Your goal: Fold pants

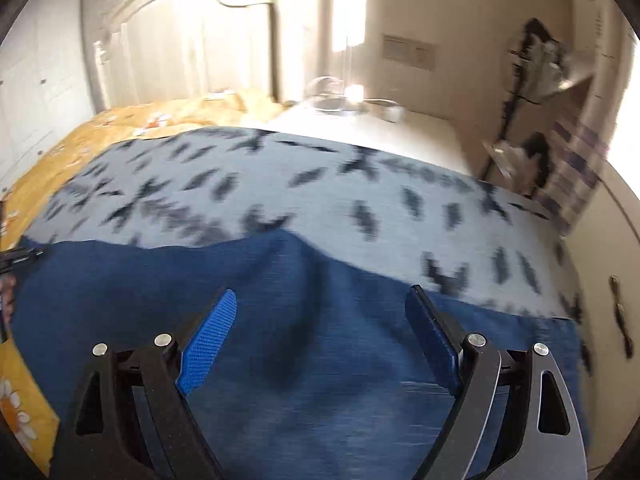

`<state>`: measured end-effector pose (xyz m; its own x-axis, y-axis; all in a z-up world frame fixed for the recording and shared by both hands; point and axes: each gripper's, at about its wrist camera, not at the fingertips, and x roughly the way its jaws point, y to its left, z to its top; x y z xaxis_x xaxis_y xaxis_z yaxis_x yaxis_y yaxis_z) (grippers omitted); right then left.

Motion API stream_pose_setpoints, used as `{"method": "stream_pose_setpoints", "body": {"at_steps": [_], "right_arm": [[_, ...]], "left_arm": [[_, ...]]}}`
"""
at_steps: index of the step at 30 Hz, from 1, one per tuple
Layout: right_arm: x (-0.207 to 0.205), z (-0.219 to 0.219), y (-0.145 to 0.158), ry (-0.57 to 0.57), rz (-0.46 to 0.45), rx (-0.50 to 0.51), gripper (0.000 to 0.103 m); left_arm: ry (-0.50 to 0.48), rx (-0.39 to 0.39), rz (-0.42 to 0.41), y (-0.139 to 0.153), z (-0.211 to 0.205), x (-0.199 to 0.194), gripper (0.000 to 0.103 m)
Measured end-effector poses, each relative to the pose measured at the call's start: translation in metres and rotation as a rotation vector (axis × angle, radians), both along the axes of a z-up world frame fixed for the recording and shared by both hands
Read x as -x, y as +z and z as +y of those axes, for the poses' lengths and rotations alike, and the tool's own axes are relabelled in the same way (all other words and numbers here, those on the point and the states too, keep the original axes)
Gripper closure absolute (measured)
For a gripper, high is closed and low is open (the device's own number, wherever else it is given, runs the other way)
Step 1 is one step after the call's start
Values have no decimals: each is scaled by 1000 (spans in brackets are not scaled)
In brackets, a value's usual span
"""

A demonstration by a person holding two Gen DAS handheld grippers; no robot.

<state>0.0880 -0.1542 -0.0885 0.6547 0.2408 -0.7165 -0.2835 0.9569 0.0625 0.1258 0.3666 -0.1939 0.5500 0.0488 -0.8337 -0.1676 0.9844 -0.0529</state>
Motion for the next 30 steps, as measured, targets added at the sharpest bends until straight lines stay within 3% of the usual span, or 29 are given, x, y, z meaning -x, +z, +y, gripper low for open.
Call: {"method": "stream_pose_setpoints", "body": {"at_steps": [5, 6, 7, 9, 10, 12, 15, 21, 24, 26, 30], "right_arm": [[-14, 121, -23, 294, 82, -103, 21], [-23, 137, -33, 311, 109, -97, 23], [-31, 150, -42, 307, 132, -75, 29], [-48, 163, -61, 273, 160, -14, 31], [-53, 164, -65, 255, 158, 5, 32], [-62, 160, -67, 214, 130, 15, 31], [-71, 154, -68, 163, 131, 17, 22], [-62, 163, -50, 58, 29, 71, 19], [-45, 189, -32, 132, 11, 37, 19], [-24, 218, -23, 237, 4, 40, 20], [9, 261, -18, 368, 21, 4, 20]], "left_arm": [[148, -72, 1, 4, 69, 11, 61], [166, -42, -22, 10, 83, 21, 68], [187, -8, -51, 18, 97, 32, 67], [292, -91, -80, 31, 118, 59, 60], [331, -90, -106, 37, 130, 77, 60], [360, 5, -152, 45, 147, 114, 60], [402, 116, -188, 45, 154, 163, 61], [464, 559, -268, 7, 152, 219, 66], [485, 602, -243, -11, 146, 218, 77], [512, 700, -242, -24, 147, 217, 78], [507, 765, -270, -33, 140, 220, 78]]}}
